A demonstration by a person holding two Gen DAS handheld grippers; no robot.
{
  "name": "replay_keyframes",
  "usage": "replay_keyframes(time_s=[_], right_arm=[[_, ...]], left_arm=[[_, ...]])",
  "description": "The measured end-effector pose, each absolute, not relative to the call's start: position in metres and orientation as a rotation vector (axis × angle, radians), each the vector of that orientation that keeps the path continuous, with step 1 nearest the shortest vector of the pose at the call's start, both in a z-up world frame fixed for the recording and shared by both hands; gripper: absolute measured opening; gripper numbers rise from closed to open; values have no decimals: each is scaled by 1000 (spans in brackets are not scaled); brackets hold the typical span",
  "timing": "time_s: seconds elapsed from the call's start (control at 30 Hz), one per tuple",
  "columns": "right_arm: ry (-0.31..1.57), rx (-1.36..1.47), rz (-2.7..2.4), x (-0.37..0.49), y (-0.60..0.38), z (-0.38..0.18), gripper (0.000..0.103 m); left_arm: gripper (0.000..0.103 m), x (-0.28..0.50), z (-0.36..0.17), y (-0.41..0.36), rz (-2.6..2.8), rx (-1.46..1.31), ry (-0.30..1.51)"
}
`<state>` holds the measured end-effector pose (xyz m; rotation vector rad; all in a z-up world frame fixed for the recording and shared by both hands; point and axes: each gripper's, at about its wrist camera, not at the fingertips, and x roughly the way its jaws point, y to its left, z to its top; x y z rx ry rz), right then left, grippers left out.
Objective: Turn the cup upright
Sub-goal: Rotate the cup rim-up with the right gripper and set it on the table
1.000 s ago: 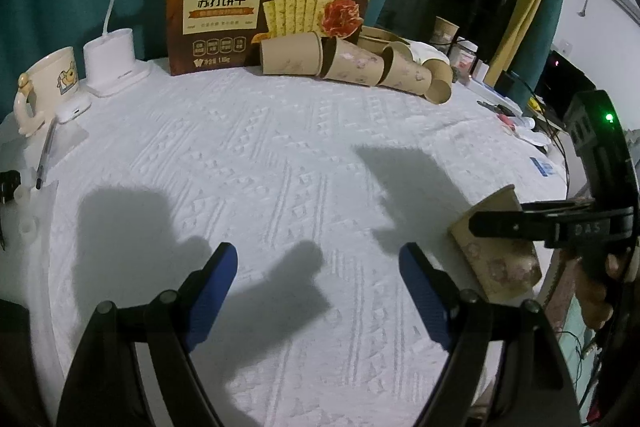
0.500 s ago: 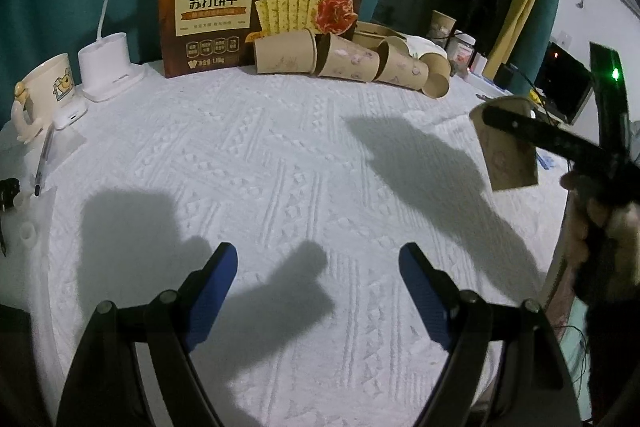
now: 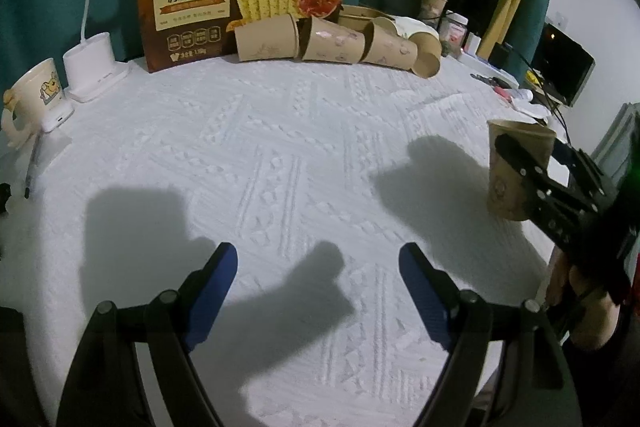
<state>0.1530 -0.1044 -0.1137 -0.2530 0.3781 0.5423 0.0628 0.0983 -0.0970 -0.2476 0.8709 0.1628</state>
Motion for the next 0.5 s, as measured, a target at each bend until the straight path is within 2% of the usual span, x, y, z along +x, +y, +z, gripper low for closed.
replay_keyframes(time_s=[0.2, 0.5], right_arm=[[346, -247, 520, 128, -116, -117, 67], [510, -200, 535, 126, -129, -136, 67]], left_arm=[[83, 60, -100, 87, 150, -220, 883], [83, 56, -102, 76, 144, -193, 884]])
